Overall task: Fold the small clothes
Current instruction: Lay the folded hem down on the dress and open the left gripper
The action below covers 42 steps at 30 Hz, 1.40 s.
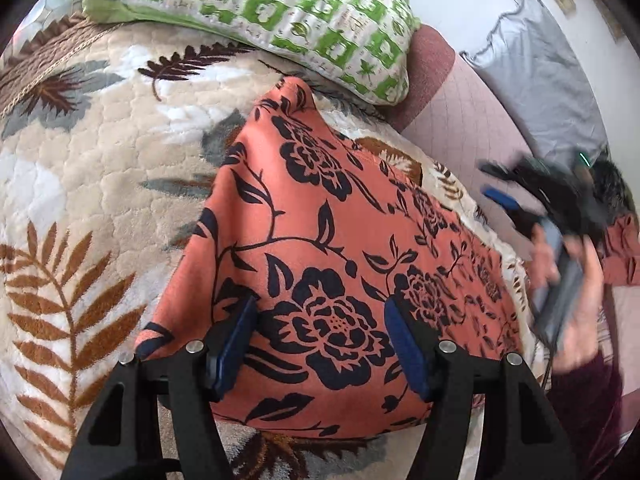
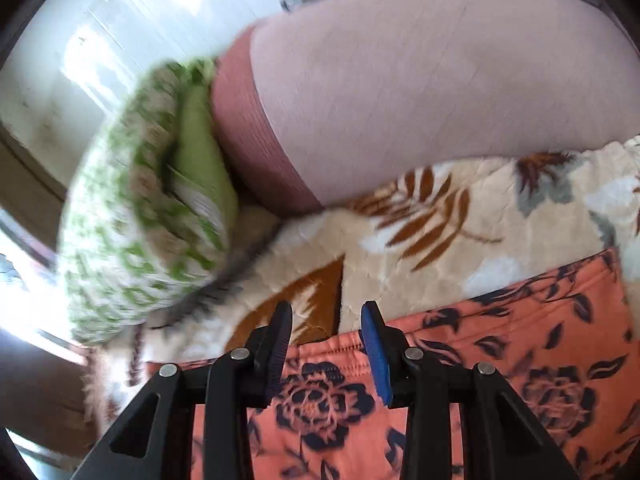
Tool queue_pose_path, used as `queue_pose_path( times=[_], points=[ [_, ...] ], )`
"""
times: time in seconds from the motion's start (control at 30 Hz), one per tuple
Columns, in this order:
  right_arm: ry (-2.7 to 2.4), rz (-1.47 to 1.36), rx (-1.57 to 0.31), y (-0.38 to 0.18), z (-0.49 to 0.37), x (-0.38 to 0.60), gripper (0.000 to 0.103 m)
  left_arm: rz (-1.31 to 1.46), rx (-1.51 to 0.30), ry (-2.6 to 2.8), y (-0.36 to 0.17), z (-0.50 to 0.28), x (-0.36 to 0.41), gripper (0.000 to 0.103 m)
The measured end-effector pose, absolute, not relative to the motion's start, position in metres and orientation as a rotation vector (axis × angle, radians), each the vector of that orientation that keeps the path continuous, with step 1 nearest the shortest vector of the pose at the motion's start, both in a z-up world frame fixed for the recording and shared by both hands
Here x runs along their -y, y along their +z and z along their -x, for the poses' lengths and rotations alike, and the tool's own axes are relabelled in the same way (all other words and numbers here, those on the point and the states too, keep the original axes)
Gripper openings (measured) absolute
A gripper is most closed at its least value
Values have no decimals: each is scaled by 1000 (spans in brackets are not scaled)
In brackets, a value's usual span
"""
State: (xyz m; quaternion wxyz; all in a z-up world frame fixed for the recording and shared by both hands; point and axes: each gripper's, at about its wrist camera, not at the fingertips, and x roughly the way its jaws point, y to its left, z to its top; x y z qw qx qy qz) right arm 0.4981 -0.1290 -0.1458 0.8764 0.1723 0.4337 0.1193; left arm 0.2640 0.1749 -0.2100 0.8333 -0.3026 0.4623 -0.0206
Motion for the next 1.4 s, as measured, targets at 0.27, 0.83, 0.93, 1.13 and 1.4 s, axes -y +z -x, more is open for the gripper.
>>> queue_pose_path(
  times=[0.27,0.83,0.93,1.13,1.4],
  points=[
    [302,-357,-935,-146,-369,226,47,677,-903,-15,-192,-250,-188,67],
    [268,-322,-1022,-227,-269,263,50,464,-974,175,-218,-200,-183,65],
    [320,-463,-977,-217,-257,278,60,588,-953,147,-212,-180,-192,64],
    [417,-705,-958,-211,-248,283,67,734,-909,83,-209,-156,-178,76],
    [422,-845,-991,-234,-243,295,69,839,-950,45,-237,-176,-165,79]
  ],
)
